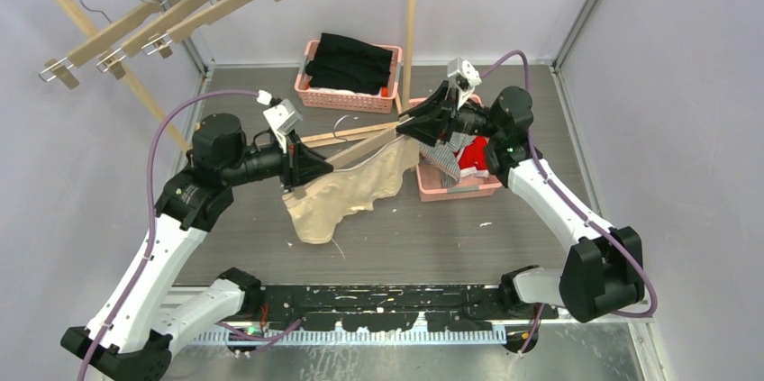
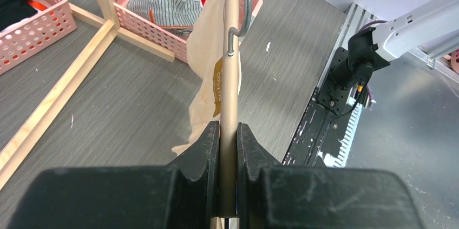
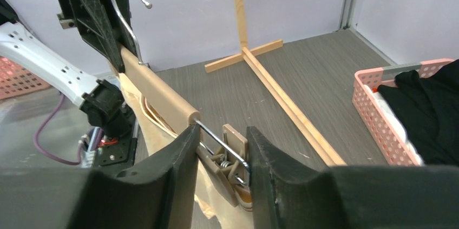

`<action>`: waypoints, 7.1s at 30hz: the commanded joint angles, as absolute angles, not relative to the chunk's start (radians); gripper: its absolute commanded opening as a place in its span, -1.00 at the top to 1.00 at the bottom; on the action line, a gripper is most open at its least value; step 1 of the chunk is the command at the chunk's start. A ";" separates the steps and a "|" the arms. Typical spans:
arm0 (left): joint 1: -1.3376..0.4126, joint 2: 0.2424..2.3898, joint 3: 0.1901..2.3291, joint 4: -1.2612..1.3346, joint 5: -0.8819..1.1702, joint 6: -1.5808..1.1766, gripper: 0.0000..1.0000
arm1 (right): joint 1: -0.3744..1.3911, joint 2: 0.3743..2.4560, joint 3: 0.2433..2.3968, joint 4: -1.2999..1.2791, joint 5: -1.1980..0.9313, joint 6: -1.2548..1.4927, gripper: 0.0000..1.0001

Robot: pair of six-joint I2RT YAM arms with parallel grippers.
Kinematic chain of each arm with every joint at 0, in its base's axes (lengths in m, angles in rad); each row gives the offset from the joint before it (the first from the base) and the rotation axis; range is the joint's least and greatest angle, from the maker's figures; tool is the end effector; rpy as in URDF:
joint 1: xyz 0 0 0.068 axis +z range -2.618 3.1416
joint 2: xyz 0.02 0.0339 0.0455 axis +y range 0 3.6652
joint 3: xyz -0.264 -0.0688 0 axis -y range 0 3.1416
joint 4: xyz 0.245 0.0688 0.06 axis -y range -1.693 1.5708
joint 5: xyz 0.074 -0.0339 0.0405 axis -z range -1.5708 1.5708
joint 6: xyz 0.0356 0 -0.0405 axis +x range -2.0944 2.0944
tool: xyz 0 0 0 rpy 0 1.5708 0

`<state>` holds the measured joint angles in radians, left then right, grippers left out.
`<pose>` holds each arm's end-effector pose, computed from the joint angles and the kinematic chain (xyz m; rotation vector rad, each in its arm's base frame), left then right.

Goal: Remove the underwear clipped to the hanger

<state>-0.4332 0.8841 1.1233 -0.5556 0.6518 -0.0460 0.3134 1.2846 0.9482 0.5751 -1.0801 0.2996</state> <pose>0.1486 -0.0925 0.4022 0.8104 1.7493 -0.9369 0.2612 0.1177 0.3640 -0.9668 1.2493 1.2001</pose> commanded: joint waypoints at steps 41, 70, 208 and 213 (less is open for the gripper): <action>-0.403 0.805 0.973 0.017 0.711 -0.368 0.99 | 0.331 1.280 0.802 1.310 -0.847 0.814 -0.64; -0.584 0.886 0.843 0.415 0.455 -0.496 0.99 | 0.508 1.469 1.013 1.514 -0.710 0.917 -0.44; -0.532 1.149 1.435 -0.806 -0.002 -0.036 1.00 | 0.857 1.372 0.584 0.265 -0.031 0.177 -0.57; -0.476 1.188 1.475 -0.800 0.049 -0.026 0.99 | 0.857 1.511 0.631 0.254 -0.073 0.193 -0.41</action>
